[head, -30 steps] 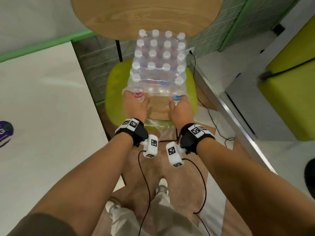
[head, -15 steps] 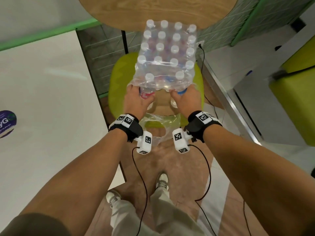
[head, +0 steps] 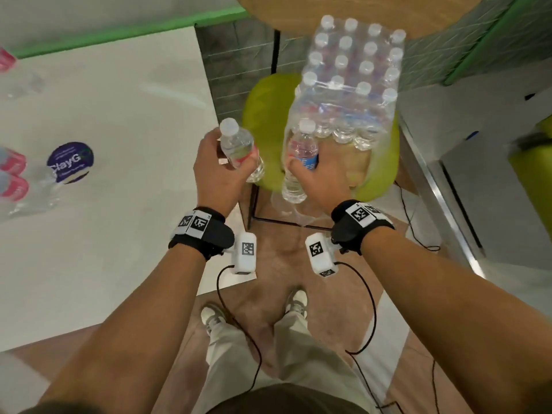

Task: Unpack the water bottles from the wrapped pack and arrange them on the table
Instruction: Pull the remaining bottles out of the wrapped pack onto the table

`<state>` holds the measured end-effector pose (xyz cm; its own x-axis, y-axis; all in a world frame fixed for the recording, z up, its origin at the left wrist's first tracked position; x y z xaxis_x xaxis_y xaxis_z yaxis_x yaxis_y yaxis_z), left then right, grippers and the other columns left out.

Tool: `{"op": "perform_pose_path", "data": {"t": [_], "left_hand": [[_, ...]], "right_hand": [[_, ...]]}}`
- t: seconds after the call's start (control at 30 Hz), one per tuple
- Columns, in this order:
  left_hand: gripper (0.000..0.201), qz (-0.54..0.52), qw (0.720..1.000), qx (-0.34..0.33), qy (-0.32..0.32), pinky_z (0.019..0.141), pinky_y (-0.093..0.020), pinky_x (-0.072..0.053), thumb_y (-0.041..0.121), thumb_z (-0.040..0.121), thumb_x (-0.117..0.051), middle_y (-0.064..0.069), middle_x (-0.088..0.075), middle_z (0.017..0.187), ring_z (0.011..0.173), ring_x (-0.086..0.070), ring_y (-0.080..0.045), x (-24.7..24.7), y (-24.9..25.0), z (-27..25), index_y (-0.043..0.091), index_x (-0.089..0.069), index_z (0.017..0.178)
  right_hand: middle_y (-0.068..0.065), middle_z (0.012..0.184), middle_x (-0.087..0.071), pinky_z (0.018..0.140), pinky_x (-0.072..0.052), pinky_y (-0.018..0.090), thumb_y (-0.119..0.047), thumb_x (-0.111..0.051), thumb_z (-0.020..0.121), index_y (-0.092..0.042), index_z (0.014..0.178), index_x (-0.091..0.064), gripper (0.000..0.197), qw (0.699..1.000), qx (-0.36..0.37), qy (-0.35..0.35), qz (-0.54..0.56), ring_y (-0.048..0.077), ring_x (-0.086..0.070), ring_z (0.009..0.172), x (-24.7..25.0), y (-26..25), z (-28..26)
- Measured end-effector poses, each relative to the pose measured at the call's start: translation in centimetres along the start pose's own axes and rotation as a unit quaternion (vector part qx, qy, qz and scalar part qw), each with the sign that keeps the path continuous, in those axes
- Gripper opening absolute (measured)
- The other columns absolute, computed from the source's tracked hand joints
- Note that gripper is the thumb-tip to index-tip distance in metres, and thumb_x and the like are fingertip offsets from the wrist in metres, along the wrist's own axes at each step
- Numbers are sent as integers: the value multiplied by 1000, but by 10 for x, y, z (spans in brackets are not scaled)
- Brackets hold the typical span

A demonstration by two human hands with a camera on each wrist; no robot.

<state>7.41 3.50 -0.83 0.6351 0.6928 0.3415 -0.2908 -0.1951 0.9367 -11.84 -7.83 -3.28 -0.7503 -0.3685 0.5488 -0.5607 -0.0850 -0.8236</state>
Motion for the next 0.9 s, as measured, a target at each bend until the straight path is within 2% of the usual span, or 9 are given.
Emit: {"op": "perform_pose_path", "data": {"t": [0.1, 0.2, 0.33, 0.4, 0.47, 0.53, 0.7, 0.8, 0.9], "left_hand": [[60, 1, 996, 44, 77, 83, -24, -58, 39, 74, -83, 9, -64, 116, 102, -63, -1, 71, -28, -9, 23, -55, 125], [62, 28, 986, 89, 138, 84, -24, -58, 43, 75, -81, 8, -60, 120, 104, -61, -2, 143, -68, -24, 20, -55, 126], [56, 40, 967, 131, 214, 86, -25, -57, 38, 77, -81, 3, -59, 119, 105, -60, -7, 237, -122, -39, 20, -57, 125], [55, 36, 956, 155, 245, 83, -17, -54, 35, 79, -81, 2, -59, 119, 105, -60, -10, 277, -145, -43, 19, -58, 126], [54, 33, 948, 168, 267, 76, -4, -48, 33, 80, -80, 0, -60, 120, 105, -60, -12, 311, -164, -43, 18, -58, 127], [54, 29, 944, 170, 282, 72, 1, -45, 33, 81, -80, 0, -60, 120, 104, -60, -12, 340, -179, -41, 17, -58, 128], [53, 19, 935, 165, 312, 76, -1, -47, 30, 81, -78, 3, -59, 120, 107, -61, -10, 399, -210, -20, 20, -57, 129], [54, 14, 933, 163, 319, 74, -1, -47, 28, 81, -78, 3, -59, 120, 108, -60, -10, 424, -222, -2, 20, -56, 130], [54, 8, 936, 160, 313, 77, -6, -50, 28, 81, -78, 3, -60, 121, 108, -61, -8, 443, -233, 16, 22, -56, 130]], "right_hand": [[-12, 93, -69, 77, -56, 33, -59, -62, 81, -30, 108, -58, 40, 998, 54, -42, 6, 4, -66, 85, -52, -41, -13], [-13, 97, -66, 74, -50, 22, -54, -67, 83, -26, 112, -55, 42, 990, 70, -117, 21, 0, -63, 86, -118, -81, -28], [-12, 109, -65, 89, -53, 28, -54, -71, 79, -29, 119, -55, 50, 971, 117, -207, 31, 5, -63, 98, -216, -125, -49], [-6, 113, -59, 91, -51, 29, -55, -72, 78, -31, 124, -55, 54, 966, 133, -220, 14, 11, -61, 99, -262, -142, -59], [-1, 111, -52, 86, -48, 25, -50, -74, 80, -27, 128, -55, 56, 963, 140, -230, -3, 13, -58, 93, -303, -158, -70], [-1, 110, -49, 84, -46, 24, -44, -75, 82, -23, 128, -54, 55, 964, 137, -229, -2, 13, -56, 92, -336, -173, -78], [-3, 117, -55, 84, -49, 25, -43, -73, 83, -22, 124, -50, 52, 965, 134, -223, 21, 11, -58, 98, -403, -211, -84], [-5, 115, -59, 81, -51, 21, -44, -74, 82, -22, 119, -49, 50, 967, 130, -218, 35, 10, -60, 98, -429, -228, -80], [-7, 115, -61, 87, -53, 28, -44, -73, 83, -23, 119, -49, 48, 966, 146, -209, 30, 11, -61, 100, -450, -241, -76]]}}
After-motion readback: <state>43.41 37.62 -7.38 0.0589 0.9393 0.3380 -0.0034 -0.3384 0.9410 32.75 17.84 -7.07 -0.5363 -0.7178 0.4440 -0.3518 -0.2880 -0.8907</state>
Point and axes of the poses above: each hand's wrist, its own z-axis towards the middle knuckle, its own x-axis out of the back of the hand, y = z × x, the point moved 5 cm from there along z, towards the middle knuckle
